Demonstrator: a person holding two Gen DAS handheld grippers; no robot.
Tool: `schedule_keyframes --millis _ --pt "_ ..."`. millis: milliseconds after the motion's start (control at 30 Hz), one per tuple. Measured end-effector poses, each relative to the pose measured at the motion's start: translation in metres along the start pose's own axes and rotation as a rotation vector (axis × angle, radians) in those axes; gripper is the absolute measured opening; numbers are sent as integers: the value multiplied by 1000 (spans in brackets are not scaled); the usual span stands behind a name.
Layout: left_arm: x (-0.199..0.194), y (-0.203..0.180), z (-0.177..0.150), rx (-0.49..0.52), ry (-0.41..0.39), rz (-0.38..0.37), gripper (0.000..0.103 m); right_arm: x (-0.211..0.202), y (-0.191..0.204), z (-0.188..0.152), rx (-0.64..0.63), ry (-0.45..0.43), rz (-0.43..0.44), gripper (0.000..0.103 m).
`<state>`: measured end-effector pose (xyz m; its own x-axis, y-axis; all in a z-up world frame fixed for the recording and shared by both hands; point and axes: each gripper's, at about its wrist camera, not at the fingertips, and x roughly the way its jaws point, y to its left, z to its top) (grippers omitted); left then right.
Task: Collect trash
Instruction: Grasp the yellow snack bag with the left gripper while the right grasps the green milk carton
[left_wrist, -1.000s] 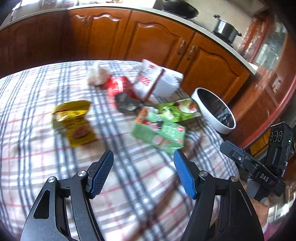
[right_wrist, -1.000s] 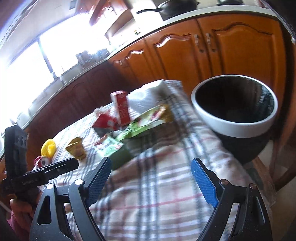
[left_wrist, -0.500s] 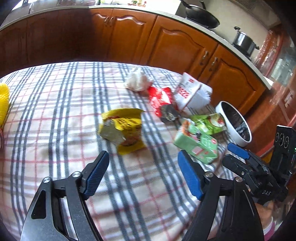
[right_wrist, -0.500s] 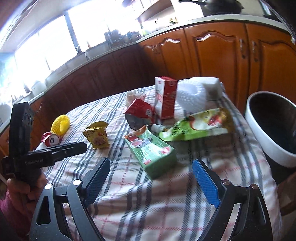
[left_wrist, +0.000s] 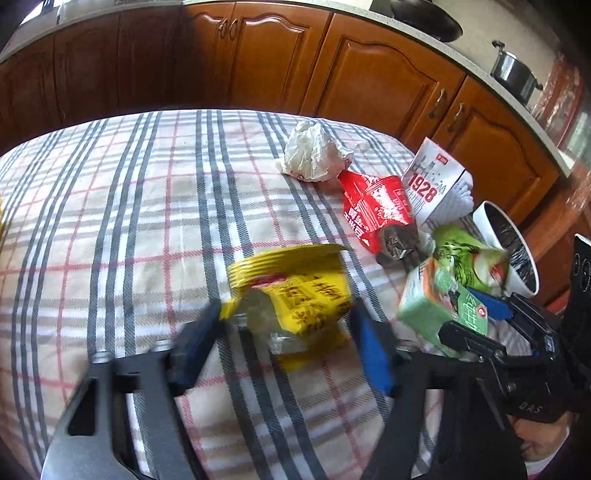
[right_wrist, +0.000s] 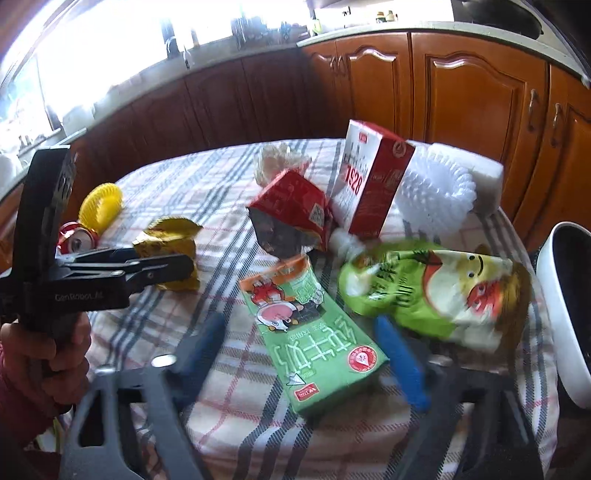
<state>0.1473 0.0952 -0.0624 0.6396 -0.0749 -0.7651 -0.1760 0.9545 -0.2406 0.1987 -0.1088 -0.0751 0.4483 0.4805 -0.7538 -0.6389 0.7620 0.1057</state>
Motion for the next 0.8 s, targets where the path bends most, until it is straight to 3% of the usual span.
schedule_keyframes --millis 67,133,300,500,800 --pt "-2 -1 0 6 -5 -29 43 0 -1 -4 12 4 -12 57" --pt "-6 -4 0 22 -17 -41 22 -6 -4 -8 32 -9 -4 56" --pt "-17 -16 -4 28 -12 -96 3 -37 -5 -21 81 -73 16 55" --pt "-39 -42 -14 74 -38 -154 1 -74 -16 -35 133 -145 18 55" --pt "-49 -100 -16 180 -25 -271 1 -113 -51 -48 220 -217 -53 55"
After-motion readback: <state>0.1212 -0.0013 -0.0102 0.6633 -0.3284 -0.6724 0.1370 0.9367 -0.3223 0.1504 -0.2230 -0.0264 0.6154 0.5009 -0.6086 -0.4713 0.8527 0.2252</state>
